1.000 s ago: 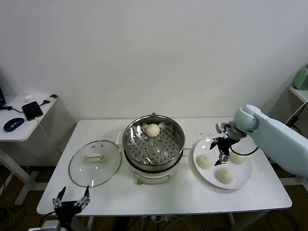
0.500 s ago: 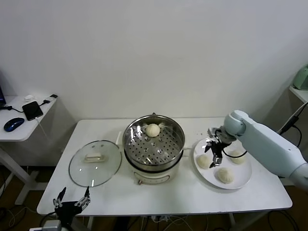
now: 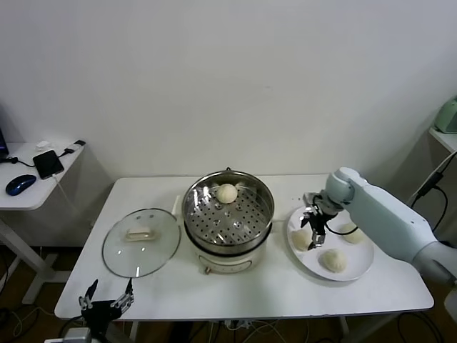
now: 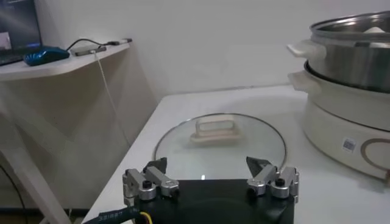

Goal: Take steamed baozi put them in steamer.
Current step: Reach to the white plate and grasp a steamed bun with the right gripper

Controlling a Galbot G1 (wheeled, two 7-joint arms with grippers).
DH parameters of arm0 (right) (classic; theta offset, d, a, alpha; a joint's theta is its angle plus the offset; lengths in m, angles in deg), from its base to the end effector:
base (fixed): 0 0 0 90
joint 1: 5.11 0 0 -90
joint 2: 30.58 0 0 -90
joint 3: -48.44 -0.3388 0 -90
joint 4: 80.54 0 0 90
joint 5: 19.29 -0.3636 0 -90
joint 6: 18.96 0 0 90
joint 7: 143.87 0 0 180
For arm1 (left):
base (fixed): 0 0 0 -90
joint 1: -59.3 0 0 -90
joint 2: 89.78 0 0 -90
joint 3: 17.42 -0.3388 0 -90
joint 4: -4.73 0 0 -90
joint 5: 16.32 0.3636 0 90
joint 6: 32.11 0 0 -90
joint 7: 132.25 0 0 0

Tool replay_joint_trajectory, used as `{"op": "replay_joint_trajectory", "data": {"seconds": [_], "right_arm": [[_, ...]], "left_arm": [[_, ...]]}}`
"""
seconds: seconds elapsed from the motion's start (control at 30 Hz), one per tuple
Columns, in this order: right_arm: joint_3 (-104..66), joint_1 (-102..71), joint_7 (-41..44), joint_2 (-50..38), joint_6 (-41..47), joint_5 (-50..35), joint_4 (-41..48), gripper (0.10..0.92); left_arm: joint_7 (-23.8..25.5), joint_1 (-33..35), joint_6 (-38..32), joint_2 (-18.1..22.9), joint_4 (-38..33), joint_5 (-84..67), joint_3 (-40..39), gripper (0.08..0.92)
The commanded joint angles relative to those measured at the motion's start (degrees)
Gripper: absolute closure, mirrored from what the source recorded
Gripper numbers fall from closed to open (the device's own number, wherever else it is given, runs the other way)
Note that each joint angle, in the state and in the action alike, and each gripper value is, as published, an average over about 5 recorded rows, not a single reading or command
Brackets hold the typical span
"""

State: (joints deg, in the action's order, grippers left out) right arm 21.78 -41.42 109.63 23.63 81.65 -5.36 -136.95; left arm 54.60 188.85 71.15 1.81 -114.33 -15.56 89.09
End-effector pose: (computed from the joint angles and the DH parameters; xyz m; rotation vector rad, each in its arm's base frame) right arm 0.5610 -0.0962 -0.2436 1.3633 -1.3153 1.1866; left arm 0.1301 0.0858 -0.3210 0.2103 -2.7077 -0.1353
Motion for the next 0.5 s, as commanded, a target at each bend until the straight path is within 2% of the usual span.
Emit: {"op": "replay_joint_trajectory", "data": {"seconds": [0.03, 0.33, 0.5], "right_arm": [[-0.28, -0.34, -0.41, 0.92, -0.39, 0.63, 1.35, 0.203], [-0.37, -0.37, -0.38, 0.99, -0.33, 0.47, 1.46, 0.211], [-0.77, -0.24, -0.31, 0.96, -0.24, 0.32, 1.13, 0.31]], "left_arm": [[0.01, -0.18, 0.04, 0.1, 0.29, 0.17, -0.25, 0.177], [0.0, -0.34, 0.08, 0.12, 0.33, 0.34, -0.33, 0.177], [-0.01, -0.39, 0.08, 0.25, 0.21, 0.5, -0.62, 0.177]]}}
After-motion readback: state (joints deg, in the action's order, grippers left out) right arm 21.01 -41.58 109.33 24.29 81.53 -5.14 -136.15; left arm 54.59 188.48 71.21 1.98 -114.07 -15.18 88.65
